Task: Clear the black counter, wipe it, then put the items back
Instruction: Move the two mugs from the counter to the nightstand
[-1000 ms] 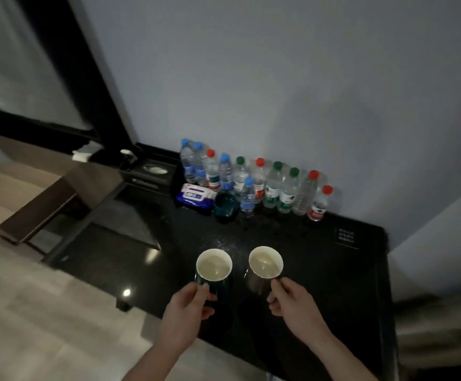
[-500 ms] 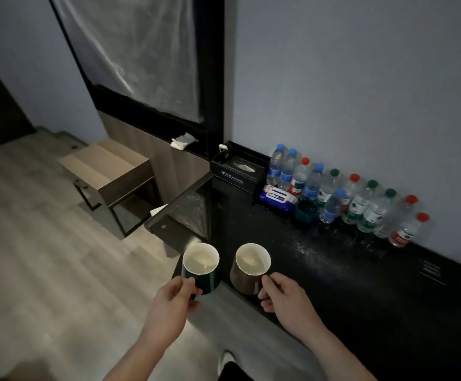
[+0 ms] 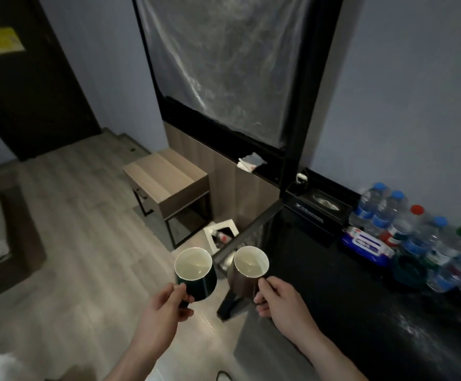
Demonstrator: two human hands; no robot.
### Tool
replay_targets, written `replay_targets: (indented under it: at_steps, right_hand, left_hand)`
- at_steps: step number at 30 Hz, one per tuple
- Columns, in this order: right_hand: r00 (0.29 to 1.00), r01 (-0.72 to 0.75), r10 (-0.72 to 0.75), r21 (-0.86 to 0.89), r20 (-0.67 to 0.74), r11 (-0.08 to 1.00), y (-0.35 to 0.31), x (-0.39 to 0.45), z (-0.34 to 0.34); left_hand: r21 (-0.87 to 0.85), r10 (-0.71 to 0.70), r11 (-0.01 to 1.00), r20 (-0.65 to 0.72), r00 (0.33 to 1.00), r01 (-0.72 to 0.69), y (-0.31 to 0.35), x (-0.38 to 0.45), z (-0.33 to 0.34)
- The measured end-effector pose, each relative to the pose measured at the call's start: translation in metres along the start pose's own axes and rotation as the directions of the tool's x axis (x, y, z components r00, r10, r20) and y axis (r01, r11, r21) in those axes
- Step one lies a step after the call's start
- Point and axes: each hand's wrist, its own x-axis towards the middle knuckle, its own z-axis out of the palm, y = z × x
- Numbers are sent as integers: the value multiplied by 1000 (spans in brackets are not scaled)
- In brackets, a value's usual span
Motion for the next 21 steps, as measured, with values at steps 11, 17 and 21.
replay_targets:
  at_steps: [11, 17, 21]
  right_hand:
    - [989, 142, -141, -17, 52, 990, -145, 132, 146]
    - [993, 116, -116, 5, 13, 993, -189, 189, 248]
    - [996, 88, -84, 97, -42, 991, -212, 212, 314]
  left_hand:
    - [-111, 15, 993, -225, 974, -41, 34, 158, -164]
    - [-122, 58, 989, -164, 985, -78, 52, 238, -258]
    - [-84, 65, 994, -84, 994, -72, 66, 282, -319]
